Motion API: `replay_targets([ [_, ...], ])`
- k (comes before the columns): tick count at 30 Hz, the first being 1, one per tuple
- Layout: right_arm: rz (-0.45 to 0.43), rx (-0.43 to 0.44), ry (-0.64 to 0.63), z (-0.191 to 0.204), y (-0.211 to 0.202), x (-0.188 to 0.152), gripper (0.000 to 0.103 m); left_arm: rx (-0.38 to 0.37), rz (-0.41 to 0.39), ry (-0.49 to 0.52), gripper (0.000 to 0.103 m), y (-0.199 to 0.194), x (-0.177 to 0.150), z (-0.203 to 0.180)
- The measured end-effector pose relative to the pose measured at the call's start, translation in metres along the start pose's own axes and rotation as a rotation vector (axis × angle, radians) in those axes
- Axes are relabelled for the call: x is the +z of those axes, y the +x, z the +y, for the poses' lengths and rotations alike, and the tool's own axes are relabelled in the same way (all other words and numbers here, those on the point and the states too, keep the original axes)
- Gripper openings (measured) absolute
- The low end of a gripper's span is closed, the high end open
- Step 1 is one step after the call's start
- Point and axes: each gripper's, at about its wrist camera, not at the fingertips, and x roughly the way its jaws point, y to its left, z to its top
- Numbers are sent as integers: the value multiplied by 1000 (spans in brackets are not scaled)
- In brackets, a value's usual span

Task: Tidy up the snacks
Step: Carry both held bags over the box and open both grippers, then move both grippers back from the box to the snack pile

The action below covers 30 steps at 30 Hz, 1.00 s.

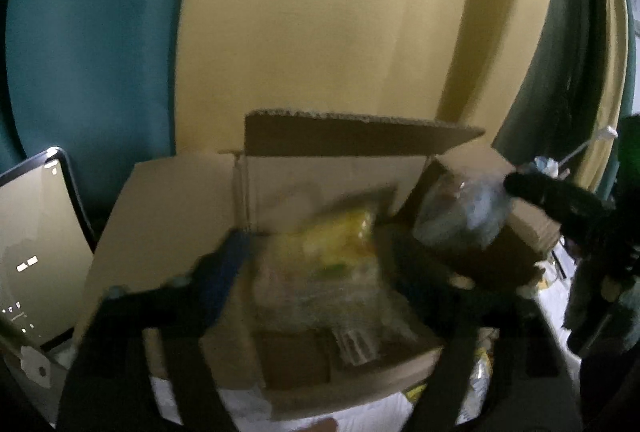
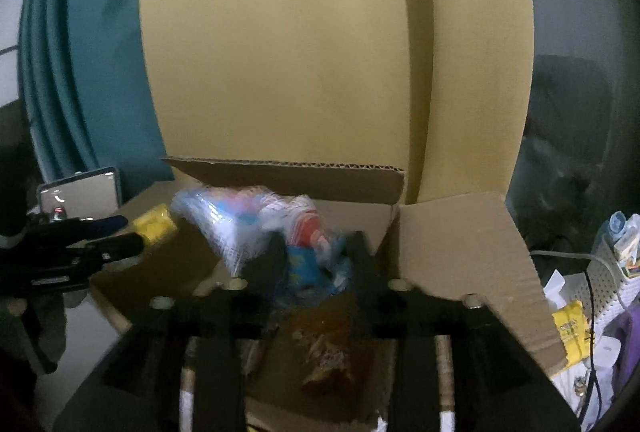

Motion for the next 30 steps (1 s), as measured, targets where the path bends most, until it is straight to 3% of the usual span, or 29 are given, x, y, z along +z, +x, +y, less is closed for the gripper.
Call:
replay_targets([
  [2, -2, 3, 5, 0, 1, -1, 58, -5, -9, -3, 92, -4, 1, -1],
  [14, 13, 3, 13, 5, -35, -13, 58, -36, -32, 16, 92, -47, -3, -24],
  [30, 3, -7, 29, 9, -107, -40, 58, -69, 3, 19, 92, -93, -44, -61],
])
